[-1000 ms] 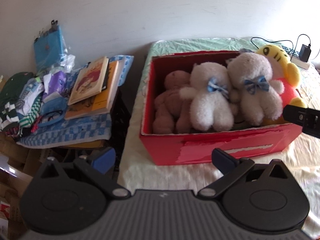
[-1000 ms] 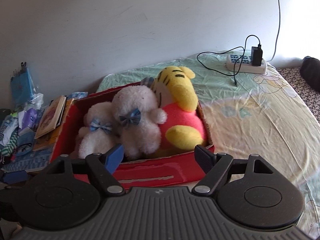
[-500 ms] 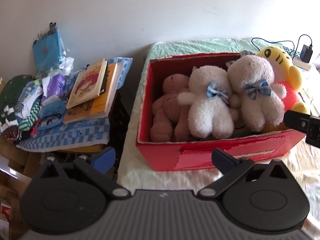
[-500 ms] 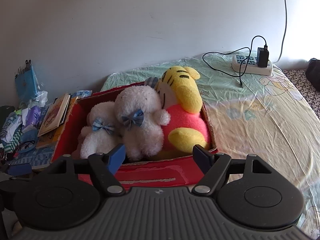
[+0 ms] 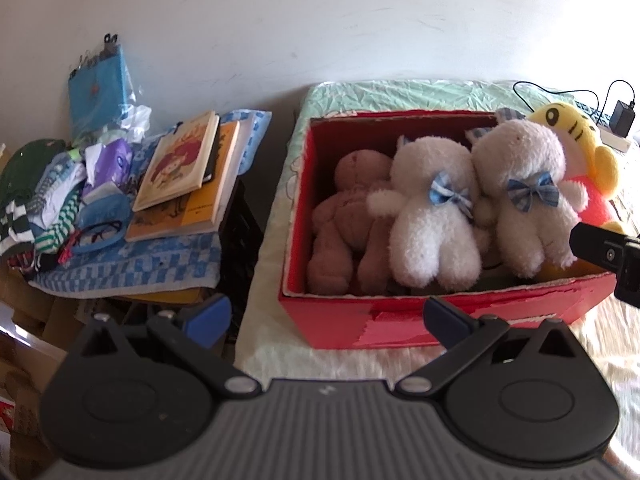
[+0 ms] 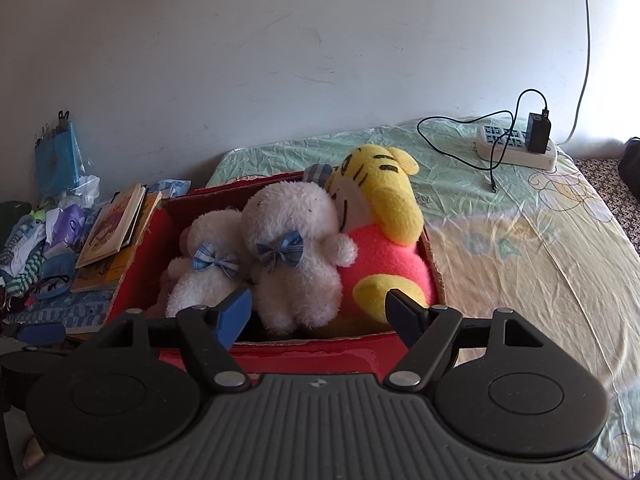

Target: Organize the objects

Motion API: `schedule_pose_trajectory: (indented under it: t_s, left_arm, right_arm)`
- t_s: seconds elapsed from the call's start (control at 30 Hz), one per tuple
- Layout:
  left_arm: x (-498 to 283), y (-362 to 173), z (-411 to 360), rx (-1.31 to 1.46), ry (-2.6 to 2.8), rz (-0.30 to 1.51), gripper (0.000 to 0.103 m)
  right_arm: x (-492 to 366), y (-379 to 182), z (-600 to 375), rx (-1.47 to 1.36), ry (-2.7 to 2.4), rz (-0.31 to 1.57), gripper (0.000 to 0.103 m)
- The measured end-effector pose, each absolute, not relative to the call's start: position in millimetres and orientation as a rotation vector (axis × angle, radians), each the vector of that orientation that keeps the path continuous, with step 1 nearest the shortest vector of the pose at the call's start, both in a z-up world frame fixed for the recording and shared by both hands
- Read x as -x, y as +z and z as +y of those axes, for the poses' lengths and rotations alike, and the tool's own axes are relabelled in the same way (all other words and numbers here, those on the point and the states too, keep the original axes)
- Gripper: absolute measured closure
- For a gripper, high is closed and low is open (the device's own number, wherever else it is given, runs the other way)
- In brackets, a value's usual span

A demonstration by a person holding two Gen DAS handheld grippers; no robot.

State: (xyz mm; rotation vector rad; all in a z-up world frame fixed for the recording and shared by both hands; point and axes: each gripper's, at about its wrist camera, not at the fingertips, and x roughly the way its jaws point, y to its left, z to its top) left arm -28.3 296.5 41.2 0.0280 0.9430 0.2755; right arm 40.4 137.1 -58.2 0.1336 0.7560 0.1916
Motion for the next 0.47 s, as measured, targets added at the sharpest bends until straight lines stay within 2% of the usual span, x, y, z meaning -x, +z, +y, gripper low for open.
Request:
schedule_pose_trajectory:
  t_s: [0.3,0.47]
  left_arm:
    - [21.1,40.4,308.3,0.034,0.238,0.952,0.001]
    - [23.6,43.7,306.6,0.007,0.261,0.892,0.001]
  right_arm:
    - [-44.9,-56.2,145.0,-0.122,0.192,0.751,0.026]
    - [-46.0,-56.6,147.9,-0.118,0.191,0.754,0.026]
